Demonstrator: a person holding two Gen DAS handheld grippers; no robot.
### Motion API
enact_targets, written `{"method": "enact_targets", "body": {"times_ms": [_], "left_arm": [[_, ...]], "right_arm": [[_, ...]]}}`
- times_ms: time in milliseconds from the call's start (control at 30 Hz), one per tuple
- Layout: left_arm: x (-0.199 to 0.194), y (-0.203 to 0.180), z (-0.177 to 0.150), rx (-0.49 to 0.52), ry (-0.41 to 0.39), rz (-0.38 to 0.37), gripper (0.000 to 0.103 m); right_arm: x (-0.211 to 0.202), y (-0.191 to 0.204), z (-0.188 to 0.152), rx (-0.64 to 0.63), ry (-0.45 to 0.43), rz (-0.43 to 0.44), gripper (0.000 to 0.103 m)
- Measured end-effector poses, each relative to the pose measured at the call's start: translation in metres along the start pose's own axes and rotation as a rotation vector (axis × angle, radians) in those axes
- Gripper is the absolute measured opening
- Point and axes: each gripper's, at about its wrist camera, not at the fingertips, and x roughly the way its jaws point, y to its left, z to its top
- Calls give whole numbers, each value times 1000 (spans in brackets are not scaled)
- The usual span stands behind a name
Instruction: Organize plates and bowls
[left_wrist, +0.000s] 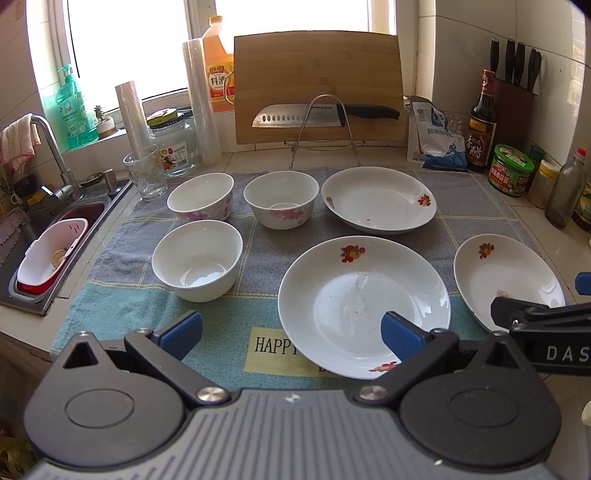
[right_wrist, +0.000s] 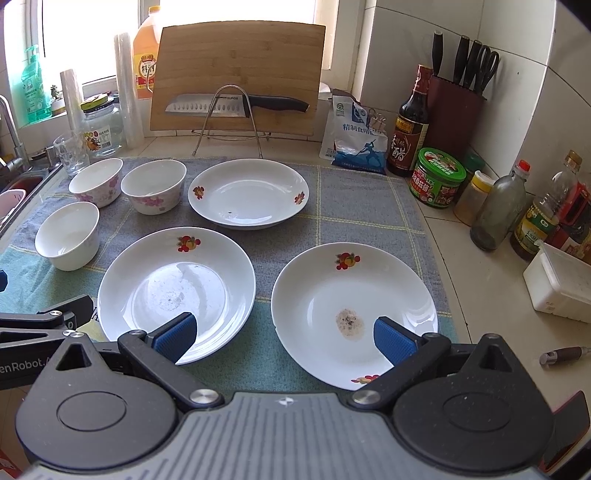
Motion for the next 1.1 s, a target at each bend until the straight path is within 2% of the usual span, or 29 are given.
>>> {"method": "enact_targets", "body": {"times_ms": [667,933,1100], "left_arm": [[-9,-15,-2,5,-16,-8,102],[-9,-33,-2,21,-26,-68,102],[-7,-53,1,72,-26,-76,102]], "right_arm": [[-10,-16,-7,6,-41,14,103],[-15,-39,-19,23,-67,30,103],[-16,-62,-32,50,-83,41,103]]}}
